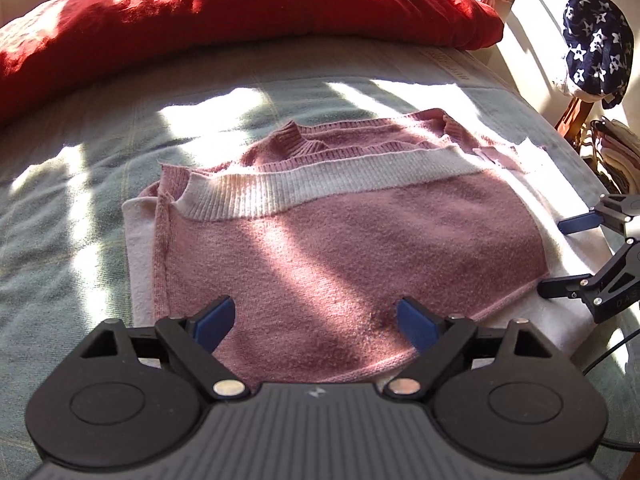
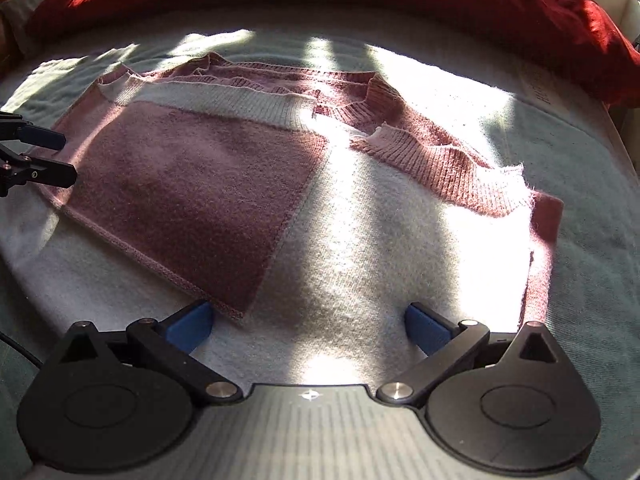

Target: Fold clothes

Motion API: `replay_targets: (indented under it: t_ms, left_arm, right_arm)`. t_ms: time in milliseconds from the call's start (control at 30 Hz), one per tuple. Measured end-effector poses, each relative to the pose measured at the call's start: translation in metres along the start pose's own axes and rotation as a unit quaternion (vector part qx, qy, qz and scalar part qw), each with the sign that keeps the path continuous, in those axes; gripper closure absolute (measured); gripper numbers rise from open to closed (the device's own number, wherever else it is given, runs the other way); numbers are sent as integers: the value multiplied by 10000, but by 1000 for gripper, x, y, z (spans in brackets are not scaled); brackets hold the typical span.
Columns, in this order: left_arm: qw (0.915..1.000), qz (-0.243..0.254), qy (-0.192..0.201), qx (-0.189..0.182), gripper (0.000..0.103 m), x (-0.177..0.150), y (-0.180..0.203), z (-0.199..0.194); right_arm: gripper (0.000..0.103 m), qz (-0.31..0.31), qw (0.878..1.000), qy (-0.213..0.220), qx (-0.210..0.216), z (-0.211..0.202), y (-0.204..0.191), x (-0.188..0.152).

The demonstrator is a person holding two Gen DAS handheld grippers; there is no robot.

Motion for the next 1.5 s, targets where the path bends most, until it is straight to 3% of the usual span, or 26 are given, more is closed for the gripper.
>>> replay_targets:
  t_ms: [133,233,300,500,667,767,867,967,1067,1167,1267,1333,1433,1500]
  left_arm:
    - [9995,298,-15,119,15,5,1,5]
    - [9994,-140,-274,164,14,-1,-17,20]
    - [9984,-527,-201,70,14,-1,-28,18]
    - [9995,-224,-122,159,14,2,-24,13]
    - [9997,28,-57,233,15,5,-21,9]
    - [9995,180,-17,278,15,6,-19,6]
    - [9953,941,45,207,15,-3,4,-10]
    - [9809,1932,127,184,15,-21,32,-28]
    - [9575,2870,241,149,14,-45,57,-46]
    - [9238,3812,301,216,14,-73,80,-52]
    - [8921,4486,261,465,14,-98,94,-43]
    - [8827,4649,249,638,14,-104,99,-33]
    - [8819,4644,361,730,12,-101,105,-24]
    - [8768,4715,476,816,6,-97,109,-20]
  right_arm:
    - [0,-200,9988,263,-374,-11,8,7]
    - [0,233,9993,52,-278,-2,31,-1]
    - [0,488,9987,59,-127,-2,42,-5]
    - [0,449,9987,185,-180,-17,39,-2]
    - [0,468,9985,25,-282,-8,40,-8]
    - [0,216,9990,63,-390,-14,30,-7]
    - [0,-370,9976,282,-515,-26,11,-5]
    - [0,-1342,9879,513,-594,-41,-18,-10]
    - [0,-2474,9640,722,-663,-53,-51,-23]
    - [0,-3312,9379,776,-687,-55,-77,-41]
    - [0,-3639,9268,682,-626,-46,-94,-53]
    - [0,-3760,9228,615,-579,-39,-104,-58]
    - [0,-3800,9218,571,-503,-31,-115,-59]
    - [0,-3759,9235,603,-458,-27,-120,-54]
Point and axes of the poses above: each gripper's, at about its wrist camera, not at the fingertips, and z roughly the way its jaws point, y to its right, x to its top, the point moved 5 cm from there along z, roughly the way its jaws point, and after that the axes turned 1 degree about x, right-handed, at the moved point
